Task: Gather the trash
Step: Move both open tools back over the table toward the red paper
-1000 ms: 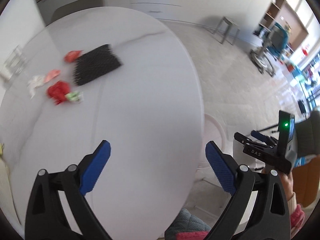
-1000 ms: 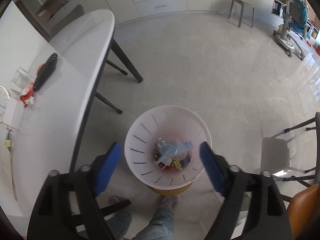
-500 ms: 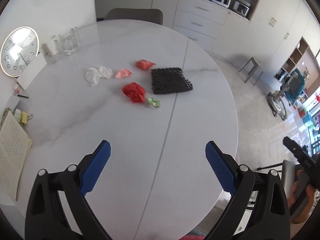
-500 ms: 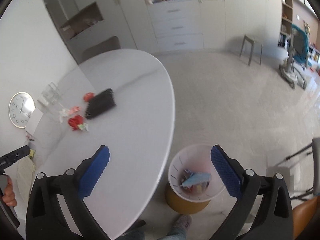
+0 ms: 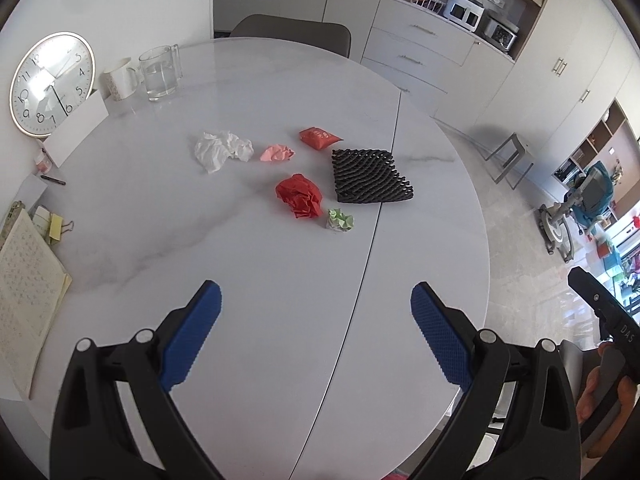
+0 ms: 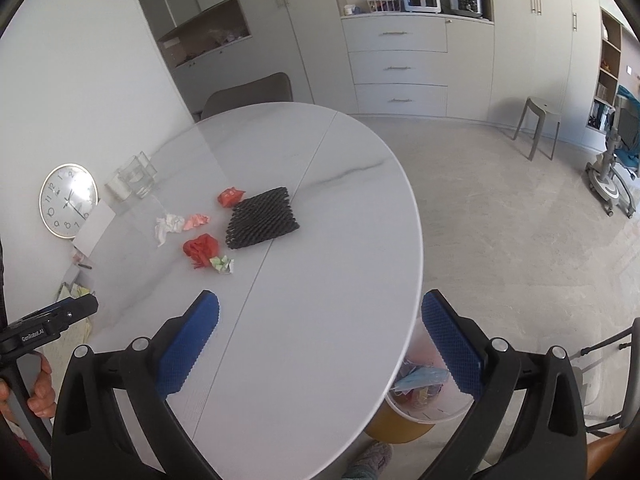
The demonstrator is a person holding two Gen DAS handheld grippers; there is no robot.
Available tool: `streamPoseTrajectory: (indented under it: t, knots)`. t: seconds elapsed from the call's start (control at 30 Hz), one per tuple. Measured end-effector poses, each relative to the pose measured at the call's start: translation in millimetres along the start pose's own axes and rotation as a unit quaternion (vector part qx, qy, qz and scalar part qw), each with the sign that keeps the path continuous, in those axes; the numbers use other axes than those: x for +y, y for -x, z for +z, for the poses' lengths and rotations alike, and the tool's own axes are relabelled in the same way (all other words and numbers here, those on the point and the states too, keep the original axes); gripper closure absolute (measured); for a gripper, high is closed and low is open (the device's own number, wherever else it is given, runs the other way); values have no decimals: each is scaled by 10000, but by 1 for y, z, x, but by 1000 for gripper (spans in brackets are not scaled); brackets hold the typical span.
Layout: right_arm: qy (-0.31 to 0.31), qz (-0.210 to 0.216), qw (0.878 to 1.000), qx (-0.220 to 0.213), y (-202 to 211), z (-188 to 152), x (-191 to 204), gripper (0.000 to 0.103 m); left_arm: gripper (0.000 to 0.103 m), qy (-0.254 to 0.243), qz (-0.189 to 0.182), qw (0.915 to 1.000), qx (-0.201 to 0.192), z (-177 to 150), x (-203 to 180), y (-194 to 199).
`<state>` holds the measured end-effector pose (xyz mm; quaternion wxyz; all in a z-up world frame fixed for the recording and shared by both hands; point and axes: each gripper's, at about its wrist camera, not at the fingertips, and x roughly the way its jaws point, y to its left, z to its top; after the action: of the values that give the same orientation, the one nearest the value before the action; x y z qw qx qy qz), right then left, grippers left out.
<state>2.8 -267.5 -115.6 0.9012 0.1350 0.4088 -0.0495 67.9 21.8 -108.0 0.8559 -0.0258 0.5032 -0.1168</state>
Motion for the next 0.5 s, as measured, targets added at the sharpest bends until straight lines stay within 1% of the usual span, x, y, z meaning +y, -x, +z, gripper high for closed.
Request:
streamPoseTrajectory:
  t: [0.1, 0.23, 0.33, 0.4, 0.5]
  knots:
    - [160, 38, 9998, 109, -17, 7, 12, 2, 12, 19, 4, 10000, 45, 9, 4, -15]
    - [433, 125, 9986, 291, -52, 22, 31, 2, 12, 120, -4, 9998, 131, 26, 7, -41]
    - [622, 164, 9970, 422, -82, 34, 40, 2, 12, 278, -28, 9993, 239, 41, 10, -69]
    - [724, 190, 9959, 514, -101, 42, 46, 2, 12, 395, 7, 9985, 389, 51, 13, -93]
    - [859, 201, 9941, 632, -134, 54, 54, 2, 12, 481, 145, 9972, 545, 64, 18, -128]
